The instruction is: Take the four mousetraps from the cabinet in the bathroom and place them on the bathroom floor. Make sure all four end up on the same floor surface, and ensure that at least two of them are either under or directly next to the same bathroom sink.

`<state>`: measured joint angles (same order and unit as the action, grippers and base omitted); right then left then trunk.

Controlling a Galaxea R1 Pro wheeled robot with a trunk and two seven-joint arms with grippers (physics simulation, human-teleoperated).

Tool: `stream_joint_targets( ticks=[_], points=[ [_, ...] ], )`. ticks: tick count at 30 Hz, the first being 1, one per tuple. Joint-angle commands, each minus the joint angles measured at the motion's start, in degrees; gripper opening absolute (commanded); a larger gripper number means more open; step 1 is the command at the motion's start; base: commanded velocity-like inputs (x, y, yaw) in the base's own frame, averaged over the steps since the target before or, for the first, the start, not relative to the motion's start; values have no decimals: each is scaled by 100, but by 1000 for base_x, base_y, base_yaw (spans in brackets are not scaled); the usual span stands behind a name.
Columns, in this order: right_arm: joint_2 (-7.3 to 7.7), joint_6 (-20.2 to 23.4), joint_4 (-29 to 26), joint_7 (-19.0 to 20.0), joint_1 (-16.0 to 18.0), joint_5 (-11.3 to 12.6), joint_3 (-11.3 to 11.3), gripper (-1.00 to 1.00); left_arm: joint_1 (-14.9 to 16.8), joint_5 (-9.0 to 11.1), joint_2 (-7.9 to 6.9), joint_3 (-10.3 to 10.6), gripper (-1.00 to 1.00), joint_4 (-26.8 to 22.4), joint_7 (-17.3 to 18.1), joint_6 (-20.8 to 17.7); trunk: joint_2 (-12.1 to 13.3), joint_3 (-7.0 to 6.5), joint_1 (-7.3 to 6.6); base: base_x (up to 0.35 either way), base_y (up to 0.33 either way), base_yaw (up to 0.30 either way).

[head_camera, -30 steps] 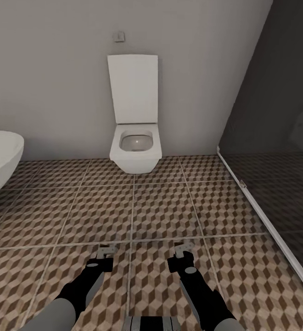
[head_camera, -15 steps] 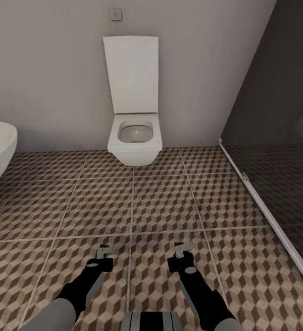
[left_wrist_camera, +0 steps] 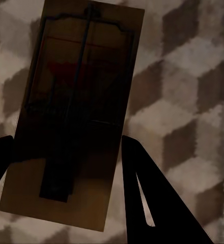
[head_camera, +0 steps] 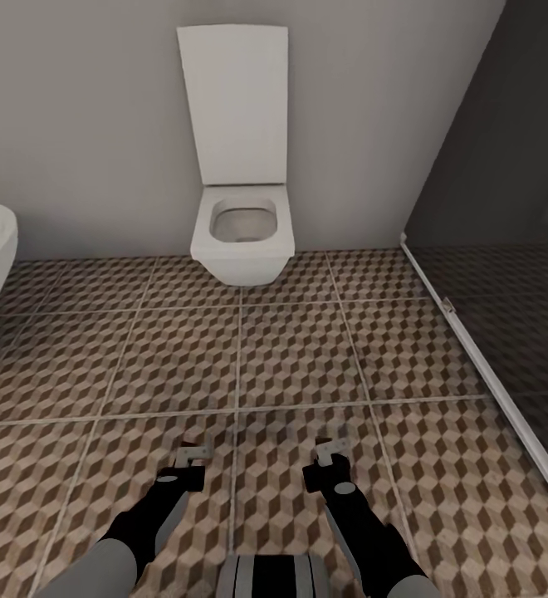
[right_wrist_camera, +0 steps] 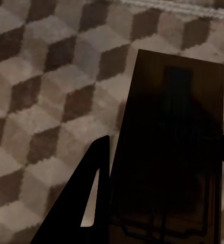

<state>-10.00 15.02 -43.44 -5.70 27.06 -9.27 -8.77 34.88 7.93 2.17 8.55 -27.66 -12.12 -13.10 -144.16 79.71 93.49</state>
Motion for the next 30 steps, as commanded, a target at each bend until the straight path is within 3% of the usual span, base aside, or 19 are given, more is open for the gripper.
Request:
stream_joint_targets(
  ticks=[1,19,30],
  points=[
    [0,46,-8,-10,1,-49,-11,-100,1,36,-6,50,-100,-12,-62,-34,-3,27,1,0,0,0],
    [0,45,-6,-10,1,-49,-11,-100,1,36,-11,50,-100,-12,-62,-34,-27,425,48,0,0,0],
    [0,44,-6,-10,1,-49,-11,-100,1,33,-15,50,-100,-15,-70,-26,-27,425,48,0,0,0]
  ],
)
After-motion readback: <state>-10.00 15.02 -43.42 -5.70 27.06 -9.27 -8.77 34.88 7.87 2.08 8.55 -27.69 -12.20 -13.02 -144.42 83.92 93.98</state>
